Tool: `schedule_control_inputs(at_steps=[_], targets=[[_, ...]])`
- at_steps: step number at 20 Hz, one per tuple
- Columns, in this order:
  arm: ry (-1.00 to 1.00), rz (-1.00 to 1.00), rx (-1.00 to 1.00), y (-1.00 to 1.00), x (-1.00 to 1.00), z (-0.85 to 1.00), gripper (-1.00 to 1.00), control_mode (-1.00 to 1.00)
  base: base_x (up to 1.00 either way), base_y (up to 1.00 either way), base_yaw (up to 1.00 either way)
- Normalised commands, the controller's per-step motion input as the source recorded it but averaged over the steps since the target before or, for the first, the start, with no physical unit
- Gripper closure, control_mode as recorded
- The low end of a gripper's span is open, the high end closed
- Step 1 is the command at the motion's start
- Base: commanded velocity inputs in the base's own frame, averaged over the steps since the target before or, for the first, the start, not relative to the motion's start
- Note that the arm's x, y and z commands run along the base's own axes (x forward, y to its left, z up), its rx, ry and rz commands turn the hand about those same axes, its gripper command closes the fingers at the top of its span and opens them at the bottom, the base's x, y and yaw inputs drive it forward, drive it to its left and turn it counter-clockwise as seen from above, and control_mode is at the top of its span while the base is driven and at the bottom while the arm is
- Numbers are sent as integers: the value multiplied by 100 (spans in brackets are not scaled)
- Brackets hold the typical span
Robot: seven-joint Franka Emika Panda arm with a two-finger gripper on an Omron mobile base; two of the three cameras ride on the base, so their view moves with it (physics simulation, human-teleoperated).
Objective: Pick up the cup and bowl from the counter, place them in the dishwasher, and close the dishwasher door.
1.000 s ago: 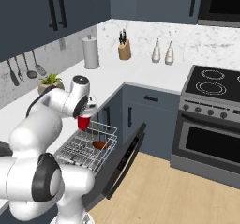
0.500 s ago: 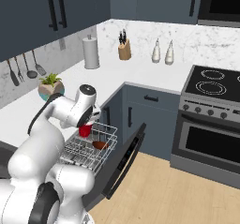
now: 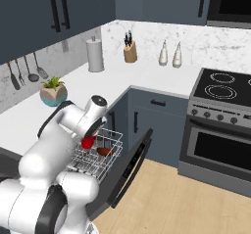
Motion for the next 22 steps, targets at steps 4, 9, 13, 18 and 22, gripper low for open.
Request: schedule_control_inputs(at_steps=[4, 9, 13, 18, 22], targets=[[0, 18, 2, 0, 0, -26, 100, -100, 0, 0, 0], [-3, 17, 2, 0, 0, -24, 100, -100, 0, 0, 0], [-8, 7, 0, 0, 0, -39, 100, -100, 0, 0, 0], [-1, 1, 0, 3, 10, -32, 100, -100, 0, 0, 0], [0, 0, 0, 6, 26, -31, 100, -100, 0, 0, 0]])
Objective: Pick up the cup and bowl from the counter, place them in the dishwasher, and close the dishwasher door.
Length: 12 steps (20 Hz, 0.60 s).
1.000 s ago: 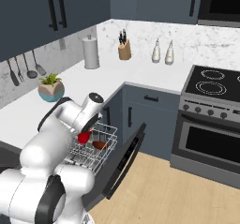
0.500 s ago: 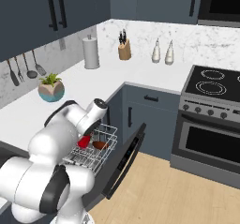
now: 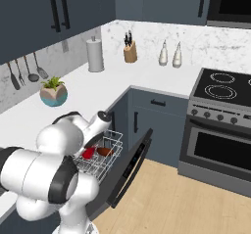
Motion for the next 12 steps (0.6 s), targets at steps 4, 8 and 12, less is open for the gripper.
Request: schedule_control_inputs(at_steps=[4, 8, 12], targets=[[0, 1, 0, 1, 33, -32, 100, -100, 0, 0, 0], [0, 1, 0, 0, 34, -31, 100, -100, 0, 0, 0], [0, 2, 0, 0, 39, -31, 100, -100, 0, 0, 0]])
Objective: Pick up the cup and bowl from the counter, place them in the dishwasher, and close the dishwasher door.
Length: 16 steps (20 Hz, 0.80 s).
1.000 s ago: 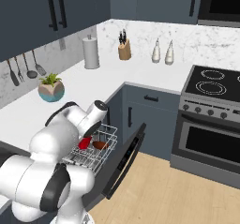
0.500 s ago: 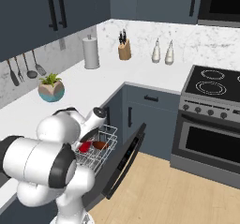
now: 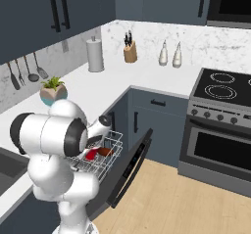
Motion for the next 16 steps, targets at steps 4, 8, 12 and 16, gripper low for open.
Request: schedule_control_inputs(at_steps=[4, 8, 12, 16], targets=[[0, 3, 0, 0, 39, -33, 100, -100, 0, 0, 0], [0, 4, 0, 0, 24, -29, 100, -100, 0, 0, 0], [0, 4, 0, 0, 26, -26, 100, -100, 0, 0, 0], [0, 1, 0, 4, 21, -13, 100, -100, 0, 0, 0]])
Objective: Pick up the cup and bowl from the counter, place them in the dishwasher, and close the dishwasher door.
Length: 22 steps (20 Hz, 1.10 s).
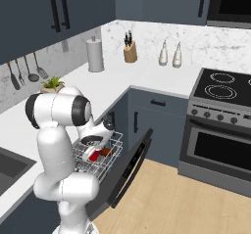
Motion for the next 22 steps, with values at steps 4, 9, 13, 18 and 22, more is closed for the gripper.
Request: schedule_control_inputs(at_steps=[4, 9, 13, 18, 22], targets=[[0, 0, 0, 4, 14, -13, 100, -100, 0, 0, 0], [0, 0, 3, 1, 13, -21, 100, -100, 0, 0, 0], [0, 0, 5, 0, 13, -19, 100, -100, 0, 0, 0], [0, 0, 5, 6, 14, -21, 100, -100, 0, 0, 0], [0, 0, 4, 9, 17, -20, 100, -100, 0, 0, 0]])
